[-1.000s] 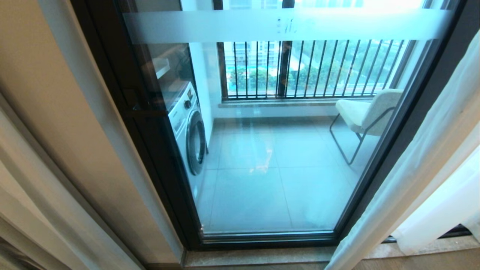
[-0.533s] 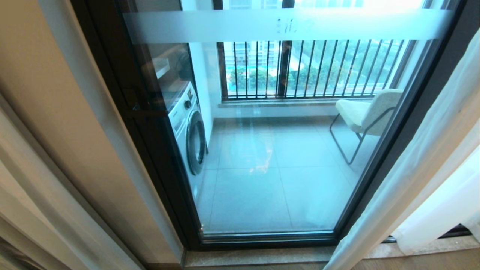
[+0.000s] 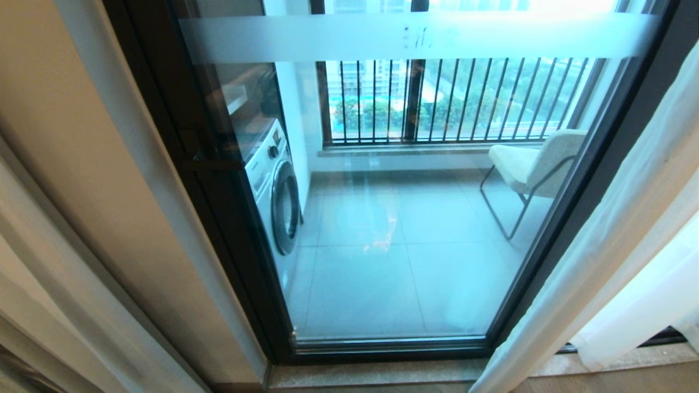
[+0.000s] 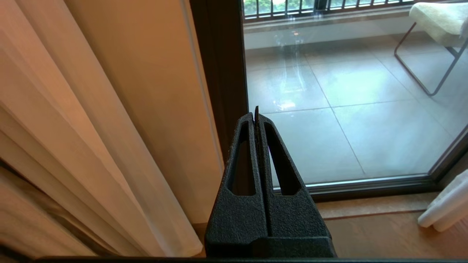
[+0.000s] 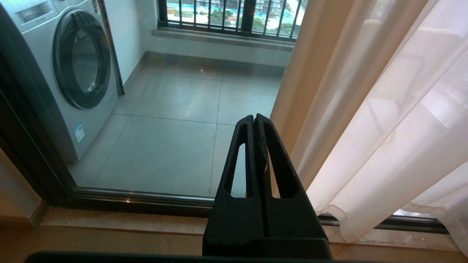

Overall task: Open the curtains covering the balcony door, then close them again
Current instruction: Close the inner curtains on both sides

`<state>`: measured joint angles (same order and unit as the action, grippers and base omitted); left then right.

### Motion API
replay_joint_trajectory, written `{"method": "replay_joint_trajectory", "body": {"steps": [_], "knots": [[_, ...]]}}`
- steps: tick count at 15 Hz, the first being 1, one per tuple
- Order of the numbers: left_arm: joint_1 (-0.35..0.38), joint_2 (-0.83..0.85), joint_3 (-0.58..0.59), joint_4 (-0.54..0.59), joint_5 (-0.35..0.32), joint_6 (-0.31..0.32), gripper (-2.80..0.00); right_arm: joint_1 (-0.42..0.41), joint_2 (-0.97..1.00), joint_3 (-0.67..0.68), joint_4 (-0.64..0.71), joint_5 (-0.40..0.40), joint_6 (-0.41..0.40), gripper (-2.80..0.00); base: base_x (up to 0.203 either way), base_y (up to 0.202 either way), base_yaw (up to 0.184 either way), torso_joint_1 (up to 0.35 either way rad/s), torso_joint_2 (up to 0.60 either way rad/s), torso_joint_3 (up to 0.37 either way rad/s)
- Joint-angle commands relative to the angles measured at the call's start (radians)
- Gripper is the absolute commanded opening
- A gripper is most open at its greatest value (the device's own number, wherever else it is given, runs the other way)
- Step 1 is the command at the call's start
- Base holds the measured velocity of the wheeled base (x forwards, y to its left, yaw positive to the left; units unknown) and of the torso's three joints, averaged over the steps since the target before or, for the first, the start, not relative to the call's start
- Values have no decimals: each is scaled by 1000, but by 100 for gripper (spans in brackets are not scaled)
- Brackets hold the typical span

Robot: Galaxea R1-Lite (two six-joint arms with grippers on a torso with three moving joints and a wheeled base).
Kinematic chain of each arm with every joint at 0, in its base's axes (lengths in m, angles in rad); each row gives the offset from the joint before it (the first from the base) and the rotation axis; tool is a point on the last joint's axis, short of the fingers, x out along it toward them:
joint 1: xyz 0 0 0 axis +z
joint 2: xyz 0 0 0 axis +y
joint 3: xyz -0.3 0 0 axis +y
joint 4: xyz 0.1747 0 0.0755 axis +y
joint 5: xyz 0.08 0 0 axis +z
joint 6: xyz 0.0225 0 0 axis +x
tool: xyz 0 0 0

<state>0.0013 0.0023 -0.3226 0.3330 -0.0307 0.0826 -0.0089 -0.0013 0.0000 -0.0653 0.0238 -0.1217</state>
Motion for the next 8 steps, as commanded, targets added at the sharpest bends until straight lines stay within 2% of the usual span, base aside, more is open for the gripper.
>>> {"method": "replay_joint_trajectory", "body": {"steps": [1,8], "knots": [[0,4,-63,41,3,0,-280,0,1,0,-1,1,-1,-280,0,0,0,0,0,0],[0,8,-141,54,27,0,-280,0,1,0,-1,1,-1,-280,0,0,0,0,0,0]]}}
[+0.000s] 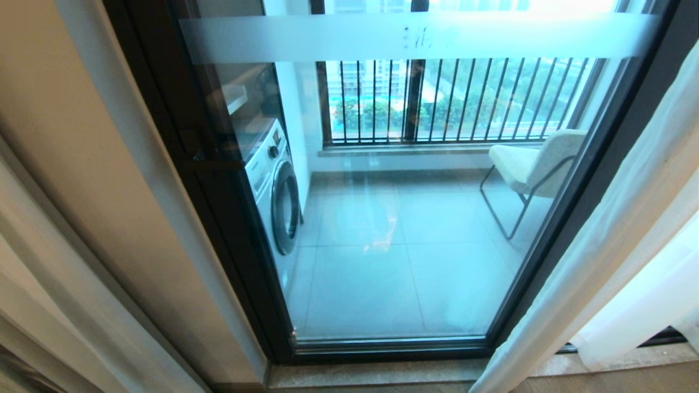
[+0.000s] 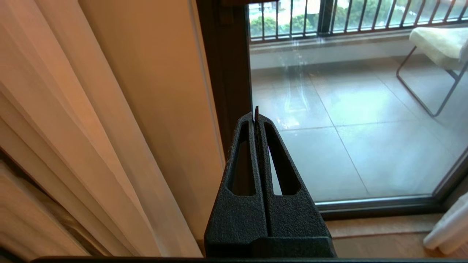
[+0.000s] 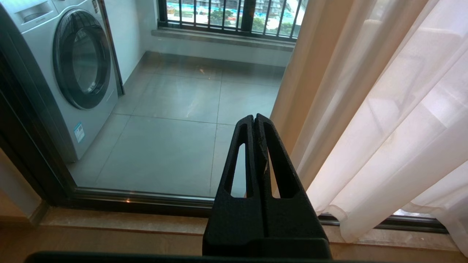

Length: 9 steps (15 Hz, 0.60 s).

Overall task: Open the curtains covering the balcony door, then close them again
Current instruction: Close the inner curtains on both sides

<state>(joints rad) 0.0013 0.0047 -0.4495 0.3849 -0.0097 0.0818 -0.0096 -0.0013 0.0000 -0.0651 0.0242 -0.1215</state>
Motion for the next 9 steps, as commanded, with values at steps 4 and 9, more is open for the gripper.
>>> {"method": "replay_joint_trajectory", "body": {"steps": [4,9], "knots": [[1,17,-67,0,33,4,-280,0,1,0,-1,0,-1,-280,0,0,0,0,0,0],[2,62,-96,54,85,-28,-280,0,1,0,-1,0,-1,-280,0,0,0,0,0,0]]}}
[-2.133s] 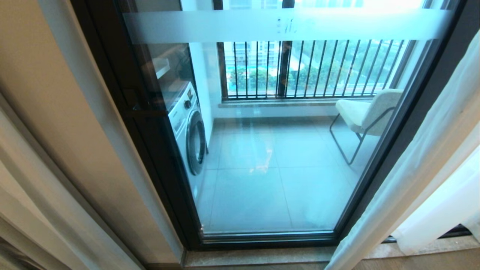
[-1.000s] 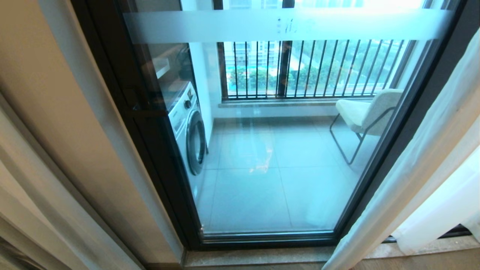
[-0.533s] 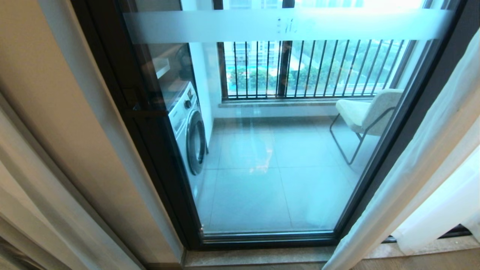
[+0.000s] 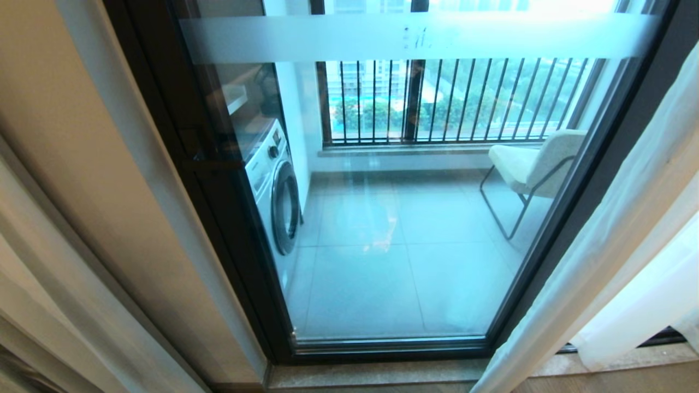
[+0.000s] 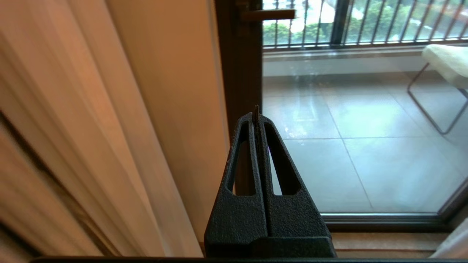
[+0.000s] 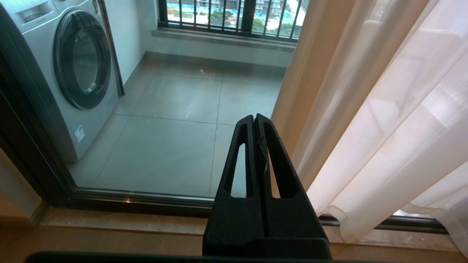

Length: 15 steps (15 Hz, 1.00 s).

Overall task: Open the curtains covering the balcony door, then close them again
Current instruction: Close the inner curtains on both sides

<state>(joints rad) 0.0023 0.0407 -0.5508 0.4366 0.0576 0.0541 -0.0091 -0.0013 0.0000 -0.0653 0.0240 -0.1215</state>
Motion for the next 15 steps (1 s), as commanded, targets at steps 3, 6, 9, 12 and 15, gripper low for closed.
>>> {"method": "replay_joint_trajectory", "body": {"steps": [3,6,9,12,15], "knots": [[1,60,11,5,76,-39,-280,0,1,0,-1,1,-1,-280,0,0,0,0,0,0],[4,119,5,21,189,-54,-280,0,1,0,-1,1,-1,-280,0,0,0,0,0,0],[41,257,-23,-50,267,-93,-280,0,1,0,-1,1,-1,-280,0,0,0,0,0,0],[122,413,-39,-177,347,-145,-280,0,1,0,-1,1,-1,-280,0,0,0,0,0,0],[232,584,-56,-316,395,-198,-280,0,1,0,-1,1,-1,-280,0,0,0,0,0,0]]}}
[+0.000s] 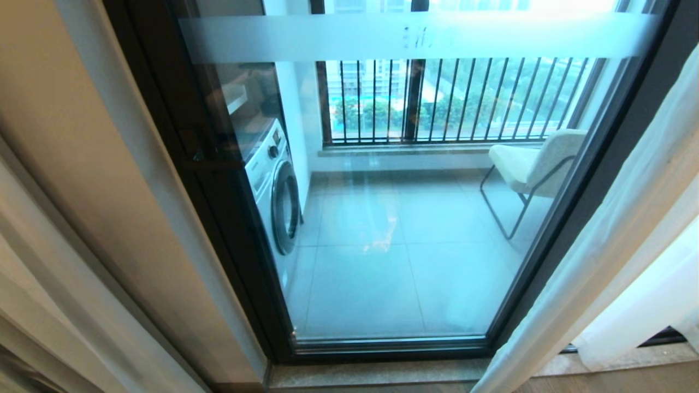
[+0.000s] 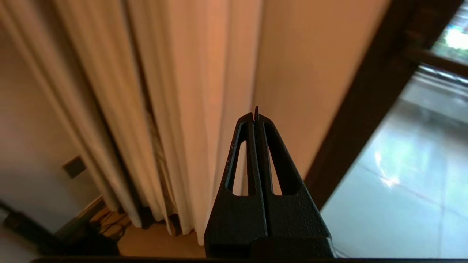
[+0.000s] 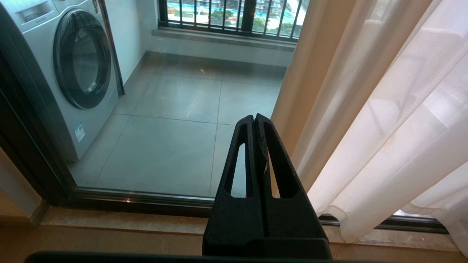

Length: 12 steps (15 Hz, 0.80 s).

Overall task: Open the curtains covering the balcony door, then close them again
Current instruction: Close the inner curtains on both sides

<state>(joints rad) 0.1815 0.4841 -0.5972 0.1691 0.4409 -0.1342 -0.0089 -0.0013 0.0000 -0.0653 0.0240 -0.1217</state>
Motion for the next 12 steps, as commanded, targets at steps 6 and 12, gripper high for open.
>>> {"method": "replay_joint_trajectory", "body": {"steps": [6,12], "knots": [[297,411,-105,-278,40,-80,-280,0,1,0,-1,1,-1,-280,0,0,0,0,0,0],[408,516,-201,-286,31,-127,0,0,1,0,-1,1,-1,-280,0,0,0,0,0,0]]}}
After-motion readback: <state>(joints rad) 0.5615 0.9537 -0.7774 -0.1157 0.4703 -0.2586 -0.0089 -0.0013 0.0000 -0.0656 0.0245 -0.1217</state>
